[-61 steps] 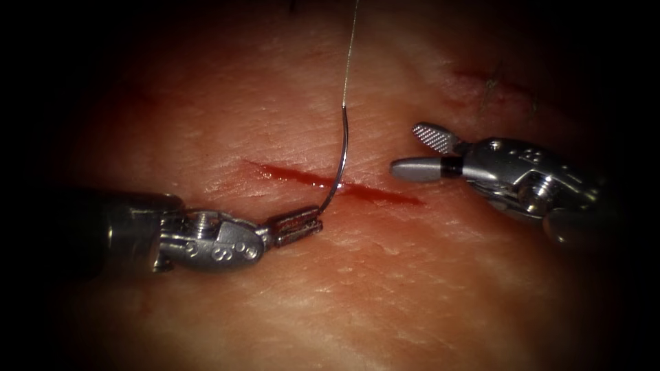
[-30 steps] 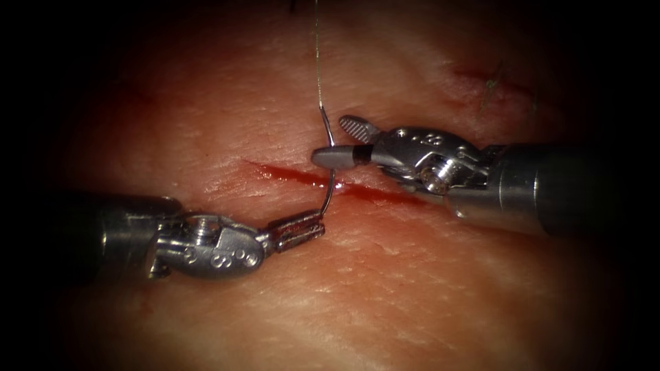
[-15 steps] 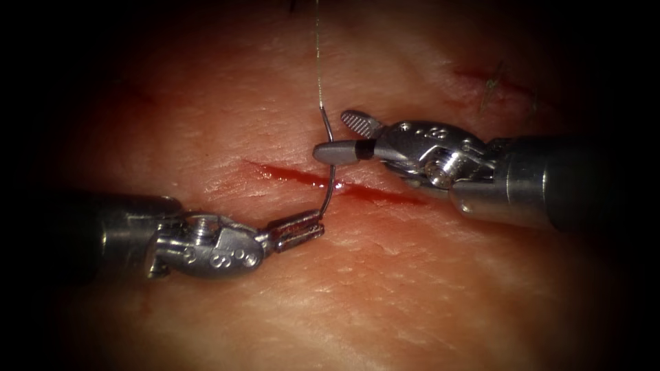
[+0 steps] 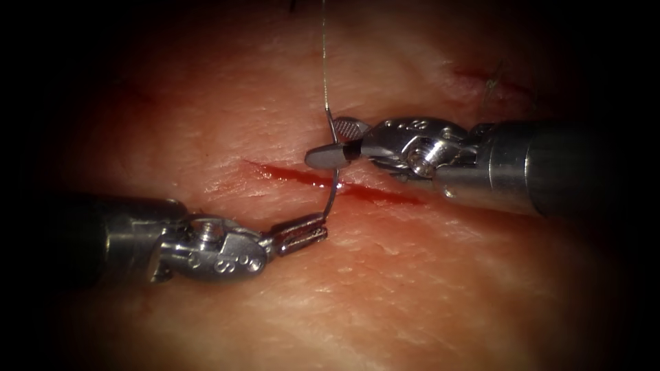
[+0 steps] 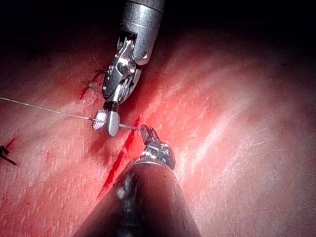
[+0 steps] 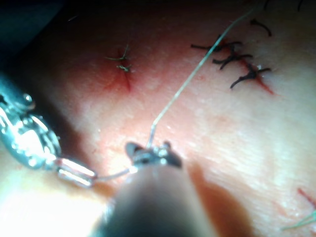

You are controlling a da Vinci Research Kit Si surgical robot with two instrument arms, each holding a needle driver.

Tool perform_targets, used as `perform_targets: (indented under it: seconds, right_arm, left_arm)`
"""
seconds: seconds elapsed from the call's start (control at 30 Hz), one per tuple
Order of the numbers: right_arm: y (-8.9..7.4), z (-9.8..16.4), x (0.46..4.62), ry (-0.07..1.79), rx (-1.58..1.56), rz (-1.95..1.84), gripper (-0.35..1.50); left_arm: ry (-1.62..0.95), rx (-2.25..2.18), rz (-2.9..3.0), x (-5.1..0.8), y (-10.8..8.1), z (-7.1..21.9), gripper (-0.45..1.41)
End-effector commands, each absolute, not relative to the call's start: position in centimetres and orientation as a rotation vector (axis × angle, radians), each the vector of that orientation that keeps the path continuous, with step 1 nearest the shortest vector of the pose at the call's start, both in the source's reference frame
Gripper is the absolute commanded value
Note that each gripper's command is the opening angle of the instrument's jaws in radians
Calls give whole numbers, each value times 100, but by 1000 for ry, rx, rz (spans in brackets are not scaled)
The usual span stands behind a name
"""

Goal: Wound Closure

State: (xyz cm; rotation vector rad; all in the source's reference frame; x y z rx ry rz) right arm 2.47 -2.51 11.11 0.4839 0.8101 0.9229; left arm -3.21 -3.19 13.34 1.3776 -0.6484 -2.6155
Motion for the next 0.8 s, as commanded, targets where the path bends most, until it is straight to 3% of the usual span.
perform_targets:
  seconds: [0.03,0.13,0.2,0.27,0.57,0.6,0.63,0.67,0.8]
  right_arm:
    - [-251,1113,254,813,491,926,62]
    - [-250,1113,254,813,492,926,49]
    - [-250,1113,254,816,491,926,-3]
    - [-251,1112,254,816,491,925,-35]
    - [-246,1107,242,871,485,934,-35]
    - [-244,1107,240,885,482,937,-35]
    - [-243,1106,239,899,477,940,-35]
    - [-242,1105,237,916,474,943,-35]
    - [-239,1104,232,973,434,896,-35]
  left_arm:
    - [-650,1377,-2611,-326,-323,1340,-45]
    - [-653,1373,-2607,-326,-323,1340,-45]
    - [-650,1371,-2607,-326,-323,1340,-45]
    - [-654,1366,-2603,-326,-323,1340,-45]
    - [-648,1357,-2602,-325,-319,1341,-45]
    - [-636,1367,-2617,-325,-318,1342,-6]
    - [-614,1387,-2638,-325,-317,1343,44]
    - [-580,1414,-2660,-324,-315,1344,69]
    - [-409,1584,-2707,-321,-312,1346,100]
